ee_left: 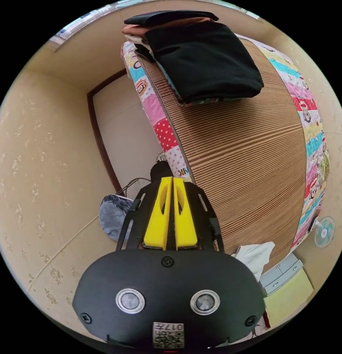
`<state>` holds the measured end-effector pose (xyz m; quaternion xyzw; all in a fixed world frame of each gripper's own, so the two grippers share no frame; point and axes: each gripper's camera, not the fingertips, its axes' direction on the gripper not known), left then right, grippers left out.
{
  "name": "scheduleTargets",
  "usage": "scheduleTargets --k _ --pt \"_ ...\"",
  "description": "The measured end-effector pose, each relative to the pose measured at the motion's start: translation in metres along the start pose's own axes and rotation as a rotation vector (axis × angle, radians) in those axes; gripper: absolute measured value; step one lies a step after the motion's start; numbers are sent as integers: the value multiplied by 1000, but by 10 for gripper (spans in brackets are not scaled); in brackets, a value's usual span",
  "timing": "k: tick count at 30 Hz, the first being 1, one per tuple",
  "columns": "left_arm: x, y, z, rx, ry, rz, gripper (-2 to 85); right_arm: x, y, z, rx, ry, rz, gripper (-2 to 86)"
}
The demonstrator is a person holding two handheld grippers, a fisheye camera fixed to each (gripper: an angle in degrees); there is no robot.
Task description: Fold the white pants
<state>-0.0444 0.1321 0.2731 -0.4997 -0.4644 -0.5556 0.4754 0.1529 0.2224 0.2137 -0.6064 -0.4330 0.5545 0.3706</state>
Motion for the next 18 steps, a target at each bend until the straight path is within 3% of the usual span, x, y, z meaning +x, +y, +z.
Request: scheduleTargets --k 5,12,15,18 --pt "-8 5 22 -40 -54 81 -6 35 -14 -35 210 53 119 88" --pt "-40 5 36 -27 -28 177 -6 50 23 6 242 34 237 92" --pt "-66 3 48 -46 74 253 -6 49 60 18 235 -95 207 61" --pt "-95 2 70 -132 462 356 -6 32 103 13 241 -177 73 43"
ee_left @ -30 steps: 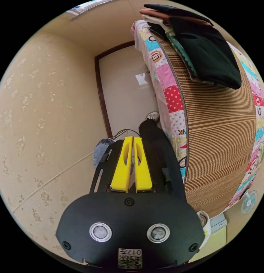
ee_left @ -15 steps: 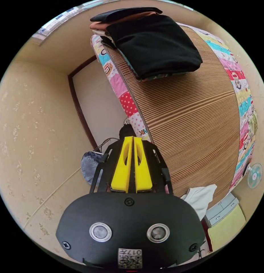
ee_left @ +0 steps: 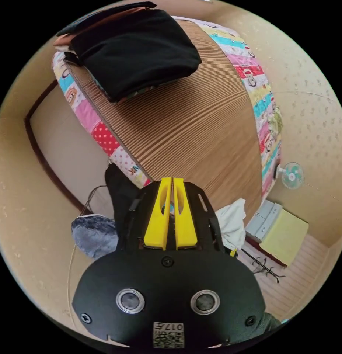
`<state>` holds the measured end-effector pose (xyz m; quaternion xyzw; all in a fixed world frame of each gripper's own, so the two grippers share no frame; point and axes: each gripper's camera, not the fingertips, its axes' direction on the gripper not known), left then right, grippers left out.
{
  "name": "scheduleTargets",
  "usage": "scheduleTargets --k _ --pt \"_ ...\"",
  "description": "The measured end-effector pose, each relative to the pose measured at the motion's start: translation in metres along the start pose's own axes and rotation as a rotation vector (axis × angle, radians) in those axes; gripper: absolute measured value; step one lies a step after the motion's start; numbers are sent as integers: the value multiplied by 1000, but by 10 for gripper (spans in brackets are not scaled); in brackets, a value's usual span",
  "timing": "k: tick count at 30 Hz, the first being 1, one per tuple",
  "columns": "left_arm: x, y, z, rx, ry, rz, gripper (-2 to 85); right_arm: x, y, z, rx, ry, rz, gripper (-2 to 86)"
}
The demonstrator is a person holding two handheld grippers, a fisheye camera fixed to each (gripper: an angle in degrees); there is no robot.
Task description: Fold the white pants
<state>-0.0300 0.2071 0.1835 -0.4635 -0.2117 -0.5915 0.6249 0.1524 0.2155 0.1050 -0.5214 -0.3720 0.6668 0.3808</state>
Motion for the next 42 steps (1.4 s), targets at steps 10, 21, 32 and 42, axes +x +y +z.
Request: scheduleTargets --k 10,21,32,42 --pt "81 51 32 -288 1085 648 3 -179 198 -65 -113 -394 -692 29" --pt "251 301 53 -407 548 1540 178 -331 479 -172 -312 -1040 -1315 22" --pt "148 415 21 -263 377 1697 146 -331 584 -324 123 -1573 -1429 17" --pt "117 469 -102 -133 964 1811 134 -374 666 -350 103 -1787 -1555 13"
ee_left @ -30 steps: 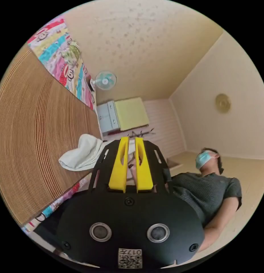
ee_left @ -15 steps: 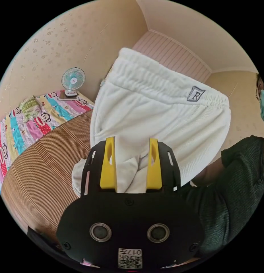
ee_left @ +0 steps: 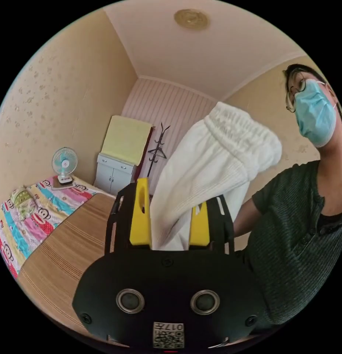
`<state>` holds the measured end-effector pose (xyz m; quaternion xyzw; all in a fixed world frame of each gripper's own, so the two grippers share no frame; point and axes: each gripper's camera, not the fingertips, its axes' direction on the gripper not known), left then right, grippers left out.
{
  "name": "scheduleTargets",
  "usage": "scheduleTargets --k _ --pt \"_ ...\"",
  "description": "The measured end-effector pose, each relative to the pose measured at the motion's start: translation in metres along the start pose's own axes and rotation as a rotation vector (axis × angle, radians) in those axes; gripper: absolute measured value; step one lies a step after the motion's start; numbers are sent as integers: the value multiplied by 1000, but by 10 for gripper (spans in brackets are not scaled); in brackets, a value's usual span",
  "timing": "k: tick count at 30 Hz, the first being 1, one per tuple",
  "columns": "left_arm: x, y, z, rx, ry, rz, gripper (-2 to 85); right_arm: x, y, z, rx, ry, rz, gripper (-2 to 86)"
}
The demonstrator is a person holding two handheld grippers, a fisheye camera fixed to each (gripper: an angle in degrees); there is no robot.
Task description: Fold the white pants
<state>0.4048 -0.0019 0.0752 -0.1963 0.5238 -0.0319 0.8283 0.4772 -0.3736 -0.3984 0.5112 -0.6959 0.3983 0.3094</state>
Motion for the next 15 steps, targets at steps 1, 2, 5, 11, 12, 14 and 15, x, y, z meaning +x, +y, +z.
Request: scheduleTargets --k 1,2,5,11,12,14,15 --pt "14 -7 -15 81 36 33 88 2 2 3 1 2 6 13" --pt "24 -12 -34 168 12 21 41 5 3 8 0 11 14 13" --pt "40 -30 -84 312 -70 11 34 13 -10 12 -23 93 28 13" --pt "87 -96 -157 428 -237 149 32 62 -60 36 -175 478 240 16" --pt "91 -103 -161 427 -261 157 32 71 -68 44 -204 549 245 17" --pt "109 -128 -174 430 -310 232 31 86 -75 55 -222 611 239 18" --pt "114 -134 -176 426 -323 257 31 97 -77 58 -212 615 249 19"
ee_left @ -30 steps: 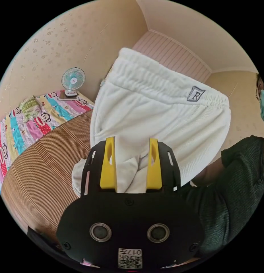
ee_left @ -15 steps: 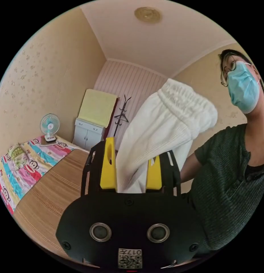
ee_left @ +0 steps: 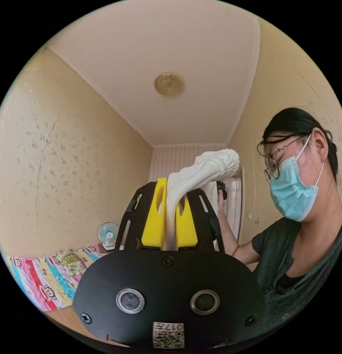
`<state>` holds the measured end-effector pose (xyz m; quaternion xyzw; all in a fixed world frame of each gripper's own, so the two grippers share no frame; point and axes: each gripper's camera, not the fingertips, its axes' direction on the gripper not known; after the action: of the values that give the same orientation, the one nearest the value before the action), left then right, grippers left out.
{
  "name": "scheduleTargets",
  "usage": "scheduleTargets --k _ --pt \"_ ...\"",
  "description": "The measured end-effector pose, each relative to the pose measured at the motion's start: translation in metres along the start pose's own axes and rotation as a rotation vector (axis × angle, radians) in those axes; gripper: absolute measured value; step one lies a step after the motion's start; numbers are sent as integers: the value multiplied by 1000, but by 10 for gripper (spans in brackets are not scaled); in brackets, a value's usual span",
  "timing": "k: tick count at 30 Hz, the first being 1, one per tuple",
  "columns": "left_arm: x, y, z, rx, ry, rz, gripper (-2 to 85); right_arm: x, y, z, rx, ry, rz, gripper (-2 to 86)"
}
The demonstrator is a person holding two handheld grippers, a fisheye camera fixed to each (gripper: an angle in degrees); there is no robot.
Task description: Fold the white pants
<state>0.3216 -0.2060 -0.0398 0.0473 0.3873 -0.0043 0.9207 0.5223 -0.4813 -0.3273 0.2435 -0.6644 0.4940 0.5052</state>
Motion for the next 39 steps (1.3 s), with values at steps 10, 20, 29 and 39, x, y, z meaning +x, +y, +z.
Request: scheduleTargets --k 10,20,29,39 --pt "-34 -89 0 -68 -119 70 34 77 8 46 58 20 119 22" --pt "-239 -89 67 -270 -384 -38 37 351 83 115 -79 171 414 18" --pt "-649 -15 137 -534 -716 -686 81 717 183 253 -514 1081 359 6" --pt "-721 390 -4 -1092 -744 -1301 99 815 676 69 -1479 802 547 23"
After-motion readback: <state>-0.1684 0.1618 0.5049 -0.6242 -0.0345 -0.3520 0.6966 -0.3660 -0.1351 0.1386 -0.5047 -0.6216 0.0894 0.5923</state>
